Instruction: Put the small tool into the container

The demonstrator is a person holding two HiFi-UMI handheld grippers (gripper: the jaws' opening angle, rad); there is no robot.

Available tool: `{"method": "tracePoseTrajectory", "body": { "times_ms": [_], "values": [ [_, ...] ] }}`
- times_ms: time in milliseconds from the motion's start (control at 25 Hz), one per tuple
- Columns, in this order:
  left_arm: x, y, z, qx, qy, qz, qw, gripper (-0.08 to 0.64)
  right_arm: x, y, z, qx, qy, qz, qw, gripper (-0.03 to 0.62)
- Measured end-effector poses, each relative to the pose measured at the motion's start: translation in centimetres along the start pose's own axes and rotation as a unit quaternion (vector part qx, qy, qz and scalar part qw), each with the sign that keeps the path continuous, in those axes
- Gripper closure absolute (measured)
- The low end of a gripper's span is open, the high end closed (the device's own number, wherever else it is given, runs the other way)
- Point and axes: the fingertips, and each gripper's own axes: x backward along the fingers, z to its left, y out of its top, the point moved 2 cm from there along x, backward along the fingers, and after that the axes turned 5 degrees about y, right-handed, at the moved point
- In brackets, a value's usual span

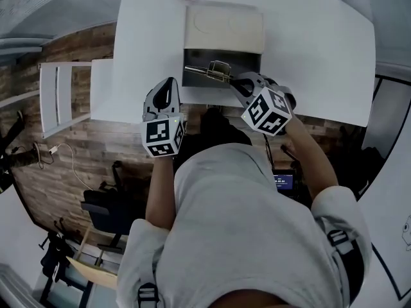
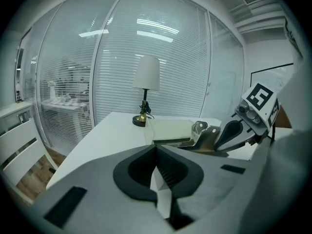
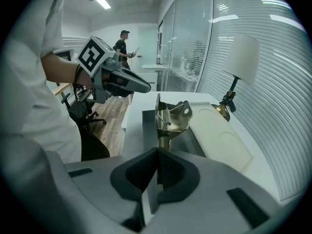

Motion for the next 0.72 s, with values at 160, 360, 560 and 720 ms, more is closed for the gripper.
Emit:
{"method": "tracePoseTrajectory", "body": {
  "times_ms": [160,360,560,720],
  "values": [
    [-0.2,-0.7,0.2,0.007,0.006,0.009,0.9999,0.538,-0.4,-0.6,-0.1,0.009,0.022,0.010,1.000,0.568],
    [-0.5,-1.1,0.2,0.010,0.008,0.015,0.9998,0.538,-0.4,-1.9,-0.4,0.007,0.048,0.022,0.999,0.568],
    [-0.6,-1.8,0.8,0.011,0.006,0.023,0.9997,0.538,-0.9,-1.7,-0.2,-0.002,0.077,0.028,0.997,0.568],
    [-1.0,-2.1,1.3,0.016,0.003,0.028,0.9995,0.538,-1.4,-1.5,-0.5,0.001,0.080,0.034,0.996,0.568]
  ]
}}
